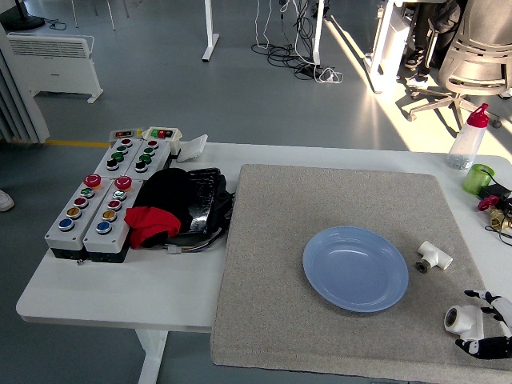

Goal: Pick pipe place plate twice

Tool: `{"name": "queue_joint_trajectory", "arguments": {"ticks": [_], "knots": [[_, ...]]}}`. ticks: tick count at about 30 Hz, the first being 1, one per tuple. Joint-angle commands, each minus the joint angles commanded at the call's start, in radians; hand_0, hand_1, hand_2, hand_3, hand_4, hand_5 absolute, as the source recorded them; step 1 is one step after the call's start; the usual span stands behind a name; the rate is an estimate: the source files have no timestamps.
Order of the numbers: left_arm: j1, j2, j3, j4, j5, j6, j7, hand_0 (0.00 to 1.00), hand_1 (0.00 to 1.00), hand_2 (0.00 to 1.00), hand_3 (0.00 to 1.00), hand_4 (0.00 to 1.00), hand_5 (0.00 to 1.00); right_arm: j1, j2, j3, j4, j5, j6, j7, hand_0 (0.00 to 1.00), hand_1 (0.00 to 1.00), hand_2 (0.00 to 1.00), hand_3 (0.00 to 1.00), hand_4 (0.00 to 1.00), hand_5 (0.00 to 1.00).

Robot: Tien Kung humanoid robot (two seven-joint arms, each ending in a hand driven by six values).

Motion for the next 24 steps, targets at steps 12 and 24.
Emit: {"name": "queue_joint_trajectory", "arguments": {"ticks": [12, 24], "knots": [[0.000, 0.000, -0.002, 0.000, 0.002, 0.001, 0.000, 0.585, 0.577, 0.583, 0.485, 0.410, 0.998, 0.000, 0.001, 0.003, -0.010, 0.014, 0.001, -0.017, 0.500, 0.597, 0.724, 0.741, 0.609, 0.257], [0.006, 0.000, -0.003, -0.002, 0.007, -0.001, 0.003, 0.584, 0.577, 0.583, 0.486, 0.411, 0.998, -0.001, -0.001, 0.013, 0.010, 0.012, -0.050, 0.027, 0.466, 0.566, 0.684, 0.721, 0.588, 0.249]]}}
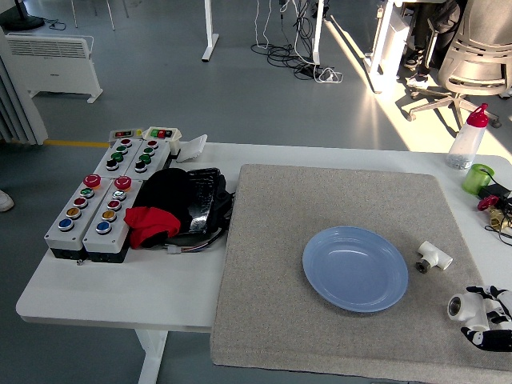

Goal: Pick pipe place plate twice

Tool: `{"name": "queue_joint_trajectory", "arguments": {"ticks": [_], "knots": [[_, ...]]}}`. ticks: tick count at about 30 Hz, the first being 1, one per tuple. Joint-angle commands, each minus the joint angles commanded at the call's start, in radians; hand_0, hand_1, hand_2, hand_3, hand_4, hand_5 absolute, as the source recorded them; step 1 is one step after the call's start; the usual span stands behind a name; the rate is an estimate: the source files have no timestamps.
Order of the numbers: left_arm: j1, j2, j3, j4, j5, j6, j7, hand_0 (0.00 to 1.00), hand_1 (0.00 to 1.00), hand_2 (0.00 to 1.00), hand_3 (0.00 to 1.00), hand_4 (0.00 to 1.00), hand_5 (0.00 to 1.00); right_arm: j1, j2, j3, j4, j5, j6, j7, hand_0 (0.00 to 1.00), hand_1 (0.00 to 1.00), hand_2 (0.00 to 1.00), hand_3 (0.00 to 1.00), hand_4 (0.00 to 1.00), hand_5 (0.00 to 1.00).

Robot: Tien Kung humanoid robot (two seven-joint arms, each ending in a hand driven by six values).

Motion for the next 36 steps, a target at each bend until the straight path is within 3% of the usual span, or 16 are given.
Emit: {"name": "queue_joint_trajectory", "arguments": {"ticks": [9, 18, 27, 31, 35, 36], "knots": [[0.005, 0.000, 0.000, -0.001, 0.001, 0.000, 0.003, 0.584, 0.577, 0.583, 0.486, 0.411, 0.998, 0.024, 0.004, -0.020, 0.029, -0.004, -0.023, 0.020, 0.464, 0.564, 0.684, 0.717, 0.581, 0.244], [0.008, 0.000, 0.004, -0.002, -0.004, 0.000, 0.004, 0.585, 0.577, 0.583, 0.486, 0.411, 0.998, 0.197, -0.019, -0.169, -0.014, 0.026, -0.045, 0.059, 0.448, 0.553, 0.663, 0.702, 0.563, 0.230], [0.002, 0.000, 0.018, -0.001, -0.030, 0.006, 0.004, 0.585, 0.577, 0.584, 0.486, 0.411, 0.998, 0.385, -0.012, -0.326, -0.142, 0.062, -0.067, 0.119, 0.462, 0.559, 0.665, 0.703, 0.561, 0.230], [0.000, 0.000, 0.024, -0.001, -0.039, 0.008, 0.004, 0.585, 0.577, 0.584, 0.486, 0.411, 0.998, 0.469, 0.017, -0.398, -0.232, 0.065, -0.063, 0.132, 0.521, 0.593, 0.673, 0.705, 0.566, 0.237], [0.000, 0.000, 0.027, -0.001, -0.045, 0.010, 0.004, 0.585, 0.577, 0.584, 0.486, 0.411, 0.998, 0.533, 0.048, -0.468, -0.317, 0.071, -0.102, 0.188, 0.521, 0.593, 0.673, 0.705, 0.566, 0.237], [-0.001, 0.000, 0.028, -0.001, -0.046, 0.010, 0.004, 0.585, 0.576, 0.584, 0.485, 0.412, 0.998, 0.549, 0.056, -0.493, -0.343, 0.074, -0.113, 0.207, 0.692, 0.679, 0.696, 0.706, 0.572, 0.241]]}}
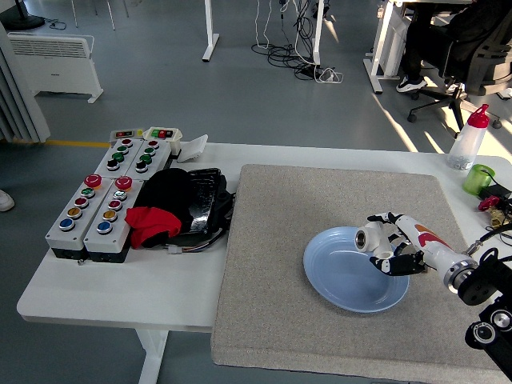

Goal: Pick pipe place plate twice

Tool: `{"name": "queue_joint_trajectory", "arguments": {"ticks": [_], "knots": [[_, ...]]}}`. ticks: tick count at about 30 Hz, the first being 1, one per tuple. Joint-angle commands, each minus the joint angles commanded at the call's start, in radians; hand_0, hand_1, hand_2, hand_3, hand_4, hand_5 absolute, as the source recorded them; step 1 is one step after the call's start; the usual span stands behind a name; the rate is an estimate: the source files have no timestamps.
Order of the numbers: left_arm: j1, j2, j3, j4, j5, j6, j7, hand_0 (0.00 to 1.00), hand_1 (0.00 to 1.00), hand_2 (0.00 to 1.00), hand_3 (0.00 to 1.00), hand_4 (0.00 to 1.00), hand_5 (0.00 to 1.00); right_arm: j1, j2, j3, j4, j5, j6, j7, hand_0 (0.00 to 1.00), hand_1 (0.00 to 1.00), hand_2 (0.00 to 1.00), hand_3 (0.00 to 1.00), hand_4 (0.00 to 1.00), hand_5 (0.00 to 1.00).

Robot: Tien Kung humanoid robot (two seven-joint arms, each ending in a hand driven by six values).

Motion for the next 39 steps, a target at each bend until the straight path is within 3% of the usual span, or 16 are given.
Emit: {"name": "queue_joint_trajectory", "arguments": {"ticks": [6, 7, 12, 13, 23, 33, 39], "knots": [[0.000, 0.000, 0.002, -0.001, -0.004, 0.002, 0.001, 0.585, 0.576, 0.584, 0.485, 0.412, 0.998, 0.034, 0.018, -0.067, -0.074, -0.006, -0.033, 0.054, 0.692, 0.679, 0.696, 0.706, 0.572, 0.241], [0.000, 0.000, 0.003, 0.000, -0.005, 0.002, 0.001, 0.585, 0.576, 0.584, 0.485, 0.412, 0.998, 0.037, 0.020, -0.073, -0.085, -0.018, -0.026, 0.051, 0.876, 0.804, 0.908, 0.891, 0.658, 0.270], [-0.001, 0.000, 0.003, -0.001, -0.006, 0.003, 0.001, 0.585, 0.576, 0.584, 0.485, 0.412, 0.998, 0.044, 0.022, -0.087, -0.114, -0.034, 0.005, 0.037, 0.876, 0.804, 0.908, 0.891, 0.658, 0.270], [-0.001, 0.000, 0.002, -0.001, -0.004, 0.002, 0.001, 0.585, 0.577, 0.584, 0.485, 0.412, 0.998, 0.047, 0.021, -0.093, -0.123, -0.045, 0.020, 0.024, 0.970, 0.886, 0.998, 0.998, 0.770, 0.302], [0.000, 0.000, -0.001, -0.001, 0.000, 0.001, 0.002, 0.585, 0.577, 0.584, 0.486, 0.411, 0.998, 0.038, 0.012, -0.098, -0.141, -0.098, 0.011, 0.003, 0.987, 0.895, 0.998, 0.998, 0.782, 0.288], [-0.001, 0.000, -0.004, -0.001, 0.005, 0.001, 0.000, 0.585, 0.576, 0.585, 0.486, 0.411, 0.998, 0.010, -0.020, 0.001, -0.060, -0.044, -0.022, 0.058, 0.988, 0.896, 0.998, 0.984, 0.776, 0.291], [-0.003, 0.000, -0.007, -0.002, 0.012, -0.002, 0.005, 0.584, 0.577, 0.584, 0.487, 0.410, 0.998, 0.056, -0.057, 0.021, -0.143, -0.094, -0.004, 0.029, 0.987, 0.895, 0.998, 0.948, 0.771, 0.301]]}}
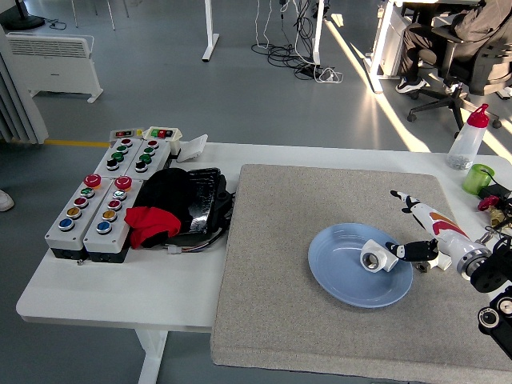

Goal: Pick pipe place plate twice

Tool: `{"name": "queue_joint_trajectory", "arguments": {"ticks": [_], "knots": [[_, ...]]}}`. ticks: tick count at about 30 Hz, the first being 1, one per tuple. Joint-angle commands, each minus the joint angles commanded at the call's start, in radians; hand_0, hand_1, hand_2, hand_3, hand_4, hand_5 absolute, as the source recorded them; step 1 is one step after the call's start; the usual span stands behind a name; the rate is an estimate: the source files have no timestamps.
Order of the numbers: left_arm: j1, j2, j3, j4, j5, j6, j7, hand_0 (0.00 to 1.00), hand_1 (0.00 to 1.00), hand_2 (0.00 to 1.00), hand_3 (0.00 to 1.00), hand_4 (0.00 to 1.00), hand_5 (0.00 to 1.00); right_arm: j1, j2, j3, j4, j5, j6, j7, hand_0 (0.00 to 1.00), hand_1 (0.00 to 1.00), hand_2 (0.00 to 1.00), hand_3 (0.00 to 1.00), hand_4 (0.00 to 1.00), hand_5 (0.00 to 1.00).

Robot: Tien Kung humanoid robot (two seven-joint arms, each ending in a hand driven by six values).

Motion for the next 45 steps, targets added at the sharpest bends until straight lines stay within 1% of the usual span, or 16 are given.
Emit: {"name": "queue_joint_trajectory", "arguments": {"ticks": [1, 3, 4, 5, 7, 12, 18, 21, 22, 27, 28, 33, 34, 39, 40, 45], "knots": [[-0.001, 0.000, 0.002, 0.000, 0.000, -0.001, -0.002, 0.584, 0.577, 0.584, 0.487, 0.410, 0.998, 0.011, -0.013, -0.012, -0.020, -0.010, 0.011, -0.009, 0.987, 0.895, 0.998, 0.948, 0.771, 0.301], [-0.001, 0.000, 0.003, 0.001, 0.000, -0.002, -0.002, 0.584, 0.577, 0.584, 0.487, 0.410, 0.998, 0.021, -0.024, -0.021, -0.042, -0.016, 0.021, -0.015, 0.987, 0.895, 0.998, 0.948, 0.771, 0.301], [-0.001, 0.000, 0.002, 0.000, 0.000, -0.002, -0.002, 0.585, 0.577, 0.585, 0.487, 0.410, 0.998, 0.034, -0.042, -0.032, -0.066, -0.018, 0.033, -0.018, 0.995, 0.897, 0.998, 0.951, 0.770, 0.304], [0.000, 0.000, 0.001, 0.000, 0.000, -0.001, -0.002, 0.585, 0.577, 0.585, 0.487, 0.410, 0.998, 0.040, -0.052, -0.033, -0.080, -0.014, 0.042, -0.019, 0.995, 0.897, 0.998, 0.951, 0.770, 0.304], [0.002, 0.000, 0.001, 0.000, 0.000, -0.001, -0.001, 0.585, 0.577, 0.585, 0.487, 0.410, 0.998, 0.046, -0.061, -0.027, -0.096, -0.005, 0.059, -0.023, 0.995, 0.897, 0.998, 0.951, 0.770, 0.304], [0.004, 0.000, -0.002, 0.000, 0.007, -0.004, 0.000, 0.584, 0.577, 0.585, 0.488, 0.410, 0.998, 0.047, -0.062, -0.018, -0.118, 0.043, 0.108, -0.029, 0.998, 0.898, 0.998, 0.952, 0.763, 0.314], [0.009, 0.000, -0.001, 0.000, 0.006, -0.004, 0.000, 0.584, 0.577, 0.585, 0.488, 0.410, 0.998, 0.046, -0.050, -0.050, -0.126, 0.062, 0.124, -0.032, 0.998, 0.899, 0.998, 0.948, 0.763, 0.315], [0.012, 0.000, -0.002, -0.001, 0.008, -0.004, 0.001, 0.584, 0.577, 0.585, 0.488, 0.410, 0.998, 0.049, -0.035, -0.072, -0.149, 0.067, 0.117, -0.028, 0.998, 0.899, 0.998, 0.948, 0.763, 0.315], [0.012, 0.000, -0.002, -0.001, 0.008, -0.004, 0.002, 0.584, 0.577, 0.585, 0.488, 0.410, 0.998, 0.050, -0.030, -0.079, -0.160, 0.078, 0.110, -0.027, 0.998, 0.900, 0.998, 0.930, 0.763, 0.316], [0.012, 0.000, 0.002, -0.001, -0.002, -0.002, 0.001, 0.584, 0.577, 0.585, 0.488, 0.410, 0.998, 0.051, -0.001, -0.091, -0.216, 0.106, 0.058, -0.002, 0.998, 0.900, 0.998, 0.930, 0.763, 0.316], [0.011, 0.000, 0.002, -0.001, -0.003, -0.002, 0.001, 0.584, 0.577, 0.585, 0.489, 0.410, 0.998, 0.052, 0.002, -0.092, -0.223, 0.108, 0.053, 0.002, 0.982, 0.890, 0.984, 0.885, 0.758, 0.319], [0.005, 0.000, 0.006, 0.000, -0.009, -0.001, -0.001, 0.584, 0.577, 0.585, 0.489, 0.410, 0.998, 0.060, 0.020, -0.108, -0.257, 0.117, 0.001, 0.005, 0.982, 0.890, 0.984, 0.885, 0.758, 0.319], [0.005, 0.000, 0.006, 0.000, -0.010, -0.001, -0.001, 0.584, 0.577, 0.584, 0.488, 0.410, 0.998, 0.061, 0.020, -0.108, -0.259, 0.117, -0.002, 0.005, 0.868, 0.823, 0.906, 0.821, 0.728, 0.309], [0.004, 0.000, 0.009, 0.000, -0.015, 0.000, -0.001, 0.584, 0.577, 0.584, 0.488, 0.410, 0.998, 0.064, 0.025, -0.112, -0.280, 0.125, -0.003, -0.009, 0.868, 0.823, 0.906, 0.821, 0.728, 0.309], [0.004, 0.000, 0.009, 0.000, -0.015, 0.000, -0.001, 0.584, 0.577, 0.584, 0.489, 0.409, 0.998, 0.064, 0.026, -0.112, -0.282, 0.128, -0.004, -0.010, 0.669, 0.703, 0.729, 0.725, 0.597, 0.222], [0.004, 0.000, 0.010, 0.000, -0.017, 0.000, -0.001, 0.584, 0.577, 0.584, 0.489, 0.409, 0.998, 0.059, 0.028, -0.114, -0.289, 0.121, -0.011, -0.005, 0.669, 0.703, 0.729, 0.725, 0.597, 0.222]]}}
